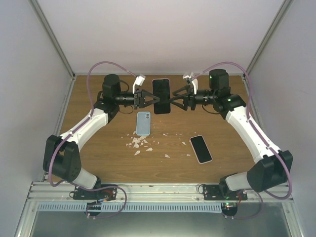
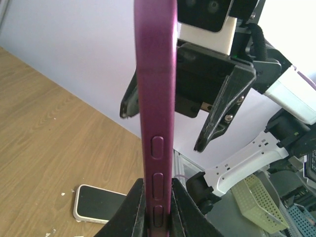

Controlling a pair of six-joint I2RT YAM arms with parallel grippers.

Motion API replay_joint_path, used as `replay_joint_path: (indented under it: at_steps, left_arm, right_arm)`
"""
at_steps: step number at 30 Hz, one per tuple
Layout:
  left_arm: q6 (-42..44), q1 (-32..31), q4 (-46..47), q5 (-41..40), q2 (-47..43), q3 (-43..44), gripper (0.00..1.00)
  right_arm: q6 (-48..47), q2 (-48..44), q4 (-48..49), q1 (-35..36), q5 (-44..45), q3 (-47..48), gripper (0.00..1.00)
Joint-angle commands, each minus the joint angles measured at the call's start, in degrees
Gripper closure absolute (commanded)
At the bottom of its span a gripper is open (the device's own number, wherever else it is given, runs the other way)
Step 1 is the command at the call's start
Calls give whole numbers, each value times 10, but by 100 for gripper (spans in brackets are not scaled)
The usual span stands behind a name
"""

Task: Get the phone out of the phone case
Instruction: Place the phone at the center of the board.

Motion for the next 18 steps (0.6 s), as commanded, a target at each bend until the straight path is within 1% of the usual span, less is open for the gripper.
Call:
replay_joint_path:
  at_steps: [1,8,12,18]
  left_arm:
    - [17,-10,60,7,-13,-3,100]
    - [39,-33,47,8,-9,0,100]
    - [42,-35,44,6,-6,-2,100]
    - [51,-35,32,-2,0,3,100]
  right_arm:
    - [54,-12,34,-4,-69,-25,44]
    - [88,-1,53,-5,-100,-37,59]
    - [103,1,63,-4,-110,-41,68]
    - [138,-2,90,-5,-122,-63,87]
